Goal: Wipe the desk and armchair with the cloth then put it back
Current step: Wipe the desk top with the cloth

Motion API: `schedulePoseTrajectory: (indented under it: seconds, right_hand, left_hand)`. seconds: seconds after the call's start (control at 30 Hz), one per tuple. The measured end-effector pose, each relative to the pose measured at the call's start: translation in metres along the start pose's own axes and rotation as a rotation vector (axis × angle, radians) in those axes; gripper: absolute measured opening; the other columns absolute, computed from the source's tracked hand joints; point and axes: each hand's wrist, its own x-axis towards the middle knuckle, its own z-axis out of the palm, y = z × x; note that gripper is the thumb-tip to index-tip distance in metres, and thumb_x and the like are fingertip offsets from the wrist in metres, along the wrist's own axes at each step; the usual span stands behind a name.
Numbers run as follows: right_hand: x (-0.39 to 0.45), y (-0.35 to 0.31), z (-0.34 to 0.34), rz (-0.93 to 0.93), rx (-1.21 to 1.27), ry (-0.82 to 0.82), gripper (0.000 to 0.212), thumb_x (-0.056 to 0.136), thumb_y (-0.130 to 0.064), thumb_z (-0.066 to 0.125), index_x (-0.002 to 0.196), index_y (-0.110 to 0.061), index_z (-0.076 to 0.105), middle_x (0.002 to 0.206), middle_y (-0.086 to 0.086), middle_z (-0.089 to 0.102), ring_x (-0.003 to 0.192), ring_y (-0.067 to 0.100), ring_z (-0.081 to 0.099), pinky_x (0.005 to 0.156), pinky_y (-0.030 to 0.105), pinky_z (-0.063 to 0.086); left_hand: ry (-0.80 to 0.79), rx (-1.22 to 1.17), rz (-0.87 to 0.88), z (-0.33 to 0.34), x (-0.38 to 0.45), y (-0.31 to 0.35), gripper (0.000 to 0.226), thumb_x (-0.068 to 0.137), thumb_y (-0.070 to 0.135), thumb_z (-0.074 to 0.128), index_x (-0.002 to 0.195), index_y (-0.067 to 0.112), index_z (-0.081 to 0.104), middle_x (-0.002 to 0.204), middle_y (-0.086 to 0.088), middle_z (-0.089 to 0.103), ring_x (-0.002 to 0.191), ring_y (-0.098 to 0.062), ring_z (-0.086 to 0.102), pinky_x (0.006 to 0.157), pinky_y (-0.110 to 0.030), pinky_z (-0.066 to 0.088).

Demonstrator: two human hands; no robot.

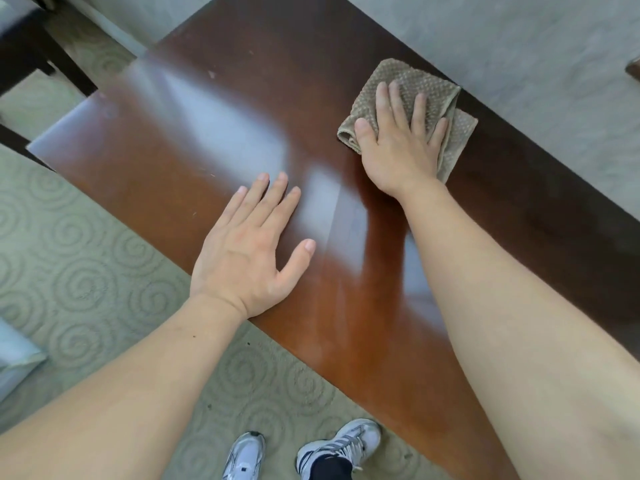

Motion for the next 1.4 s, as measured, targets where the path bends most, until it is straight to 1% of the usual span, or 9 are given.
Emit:
schedulePoseTrajectory:
  seconds: [0.2, 0.4, 0.53, 0.7, 0.83, 1.07, 1.23, 1.33, 1.4]
  right_hand:
    - [-0.039, -0.004, 0.003, 0.000, 0.004, 0.011, 0.065, 0.099, -0.055, 0.014, 0.158, -0.031, -0.001, 0.167, -0.010, -0.006, 0.152, 0.028, -0.012, 0.118, 0.062, -0.008]
    - [-0.138, -0.025, 0.020, 0.012, 0.043, 0.037, 0.066, 0.100, -0.055, 0.018, 0.158, -0.031, 0.002, 0.167, -0.011, -0.004, 0.152, 0.025, -0.012, 0.119, 0.059, -0.007]
    - [-0.208, -0.034, 0.030, 0.003, 0.084, 0.029, 0.066, 0.100, -0.055, 0.021, 0.158, -0.032, 0.002, 0.166, -0.013, -0.005, 0.151, 0.022, -0.017, 0.118, 0.058, -0.009]
    - [-0.274, -0.018, 0.035, -0.013, 0.115, -0.017, 0.062, 0.102, -0.052, 0.017, 0.158, -0.034, -0.003, 0.165, -0.016, -0.011, 0.149, 0.017, -0.026, 0.118, 0.058, -0.011]
    - [-0.311, 0.008, 0.038, 0.018, 0.109, 0.005, 0.060, 0.103, -0.052, 0.017, 0.157, -0.035, -0.003, 0.165, -0.017, -0.008, 0.149, 0.016, -0.024, 0.119, 0.056, -0.009]
    - [-0.327, 0.077, 0.030, 0.134, 0.093, 0.008, 0.060, 0.102, -0.054, 0.014, 0.157, -0.038, -0.004, 0.164, -0.020, -0.009, 0.150, 0.013, -0.022, 0.122, 0.053, -0.006]
    - [-0.306, 0.148, 0.016, 0.218, 0.095, 0.021, 0.061, 0.101, -0.053, 0.013, 0.157, -0.037, -0.002, 0.164, -0.020, -0.007, 0.151, 0.015, -0.017, 0.121, 0.054, -0.006]
    - [-0.278, 0.189, 0.008, 0.271, 0.076, 0.046, 0.062, 0.099, -0.053, 0.012, 0.158, -0.035, 0.001, 0.166, -0.017, -0.003, 0.152, 0.017, -0.012, 0.121, 0.055, -0.005]
    - [-0.252, 0.215, 0.002, 0.296, 0.054, 0.067, 0.063, 0.099, -0.052, 0.014, 0.158, -0.033, 0.004, 0.166, -0.014, 0.001, 0.153, 0.020, -0.007, 0.121, 0.056, -0.004]
  left_hand:
    - [-0.004, -0.007, 0.010, 0.000, -0.001, 0.000, 0.071, 0.097, 0.055, 0.029, 0.153, 0.012, 0.037, 0.162, -0.007, 0.029, 0.153, -0.023, 0.018, 0.125, -0.041, 0.012]
    - [-0.002, -0.071, -0.005, -0.003, -0.002, 0.002, 0.074, 0.097, 0.056, 0.017, 0.153, 0.010, 0.036, 0.161, -0.010, 0.031, 0.152, -0.025, 0.020, 0.125, -0.039, 0.011]
    - [0.004, -0.114, -0.004, -0.004, -0.004, 0.000, 0.076, 0.096, 0.056, 0.017, 0.153, 0.009, 0.034, 0.160, -0.012, 0.033, 0.151, -0.026, 0.022, 0.125, -0.039, 0.012]
    - [-0.036, -0.079, 0.061, -0.009, -0.011, 0.003, 0.083, 0.093, 0.058, 0.015, 0.152, 0.004, 0.035, 0.158, -0.017, 0.035, 0.150, -0.032, 0.024, 0.123, -0.047, 0.017]
    - [-0.096, 0.046, 0.189, -0.012, -0.015, 0.013, 0.082, 0.094, 0.058, 0.017, 0.149, 0.001, 0.038, 0.155, -0.021, 0.039, 0.148, -0.036, 0.028, 0.119, -0.053, 0.024]
    - [-0.112, -0.002, 0.393, 0.018, -0.032, 0.109, 0.077, 0.096, 0.057, 0.026, 0.150, 0.005, 0.040, 0.157, -0.015, 0.037, 0.149, -0.031, 0.027, 0.122, -0.046, 0.023]
    - [-0.142, -0.121, 0.302, 0.055, -0.025, 0.190, 0.082, 0.098, 0.061, 0.014, 0.156, 0.005, 0.024, 0.164, -0.012, 0.023, 0.154, -0.023, 0.011, 0.125, -0.040, 0.014]
    - [-0.184, -0.002, 0.286, 0.069, -0.017, 0.210, 0.085, 0.097, 0.065, 0.003, 0.159, 0.007, 0.011, 0.167, -0.009, 0.009, 0.155, -0.021, 0.000, 0.125, -0.041, 0.008]
    - [-0.183, 0.055, 0.282, 0.072, -0.012, 0.210, 0.085, 0.098, 0.066, 0.005, 0.159, 0.008, 0.013, 0.167, -0.010, 0.009, 0.155, -0.022, 0.002, 0.125, -0.042, 0.009]
